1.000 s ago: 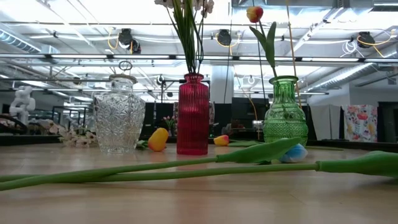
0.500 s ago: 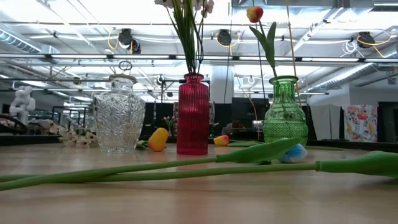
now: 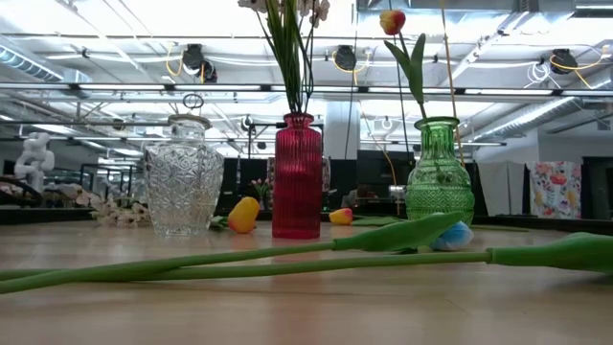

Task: Sort flowers into vase by color
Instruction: Put the bottom white flowers into the red vase

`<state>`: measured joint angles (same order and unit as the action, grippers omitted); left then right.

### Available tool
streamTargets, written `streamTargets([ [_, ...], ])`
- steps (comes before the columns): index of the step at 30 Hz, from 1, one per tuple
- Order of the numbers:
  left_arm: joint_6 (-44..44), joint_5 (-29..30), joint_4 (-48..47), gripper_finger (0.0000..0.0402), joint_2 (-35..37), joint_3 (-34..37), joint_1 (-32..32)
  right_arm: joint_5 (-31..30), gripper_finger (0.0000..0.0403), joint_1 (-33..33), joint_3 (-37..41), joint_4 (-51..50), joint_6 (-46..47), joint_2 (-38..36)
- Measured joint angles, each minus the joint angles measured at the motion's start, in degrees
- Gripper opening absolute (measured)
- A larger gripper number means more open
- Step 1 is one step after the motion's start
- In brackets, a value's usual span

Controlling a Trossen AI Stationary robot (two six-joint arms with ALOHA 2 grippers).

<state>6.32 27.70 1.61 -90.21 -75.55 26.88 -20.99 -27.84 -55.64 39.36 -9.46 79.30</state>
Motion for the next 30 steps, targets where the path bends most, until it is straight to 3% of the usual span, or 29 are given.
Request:
streamTargets([
  [3,-0.02,2.22,-0.48,0.0114,0.75,0.02,1.91,0.14,0.0008,-0.06,0.00,-0.09,-0.34,-0.01],
  [7,-0.09,12.84,-3.47,0.0176,2.72,0.02,5.29,-0.27,0.0008,-0.01,0.00,-1.10,-0.60,-0.42],
  [12,-6.48,24.18,-10.16,0.0226,4.80,0.02,10.74,-2.53,0.0008,-1.06,0.00,-7.08,-0.44,-3.42],
  [16,-15.68,29.85,-17.96,0.0241,5.18,0.00,15.69,-6.26,0.0008,-2.86,0.00,-11.98,-1.07,-6.50],
  [22,-38.50,35.25,-33.97,0.0243,1.88,0.06,20.61,-6.23,0.0008,-4.97,0.00,-14.21,-0.97,-8.37],
  [30,-54.57,37.01,-35.19,0.0245,-5.29,5.77,18.26,-6.19,0.0008,-6.07,0.00,-13.89,-0.80,-8.32],
])
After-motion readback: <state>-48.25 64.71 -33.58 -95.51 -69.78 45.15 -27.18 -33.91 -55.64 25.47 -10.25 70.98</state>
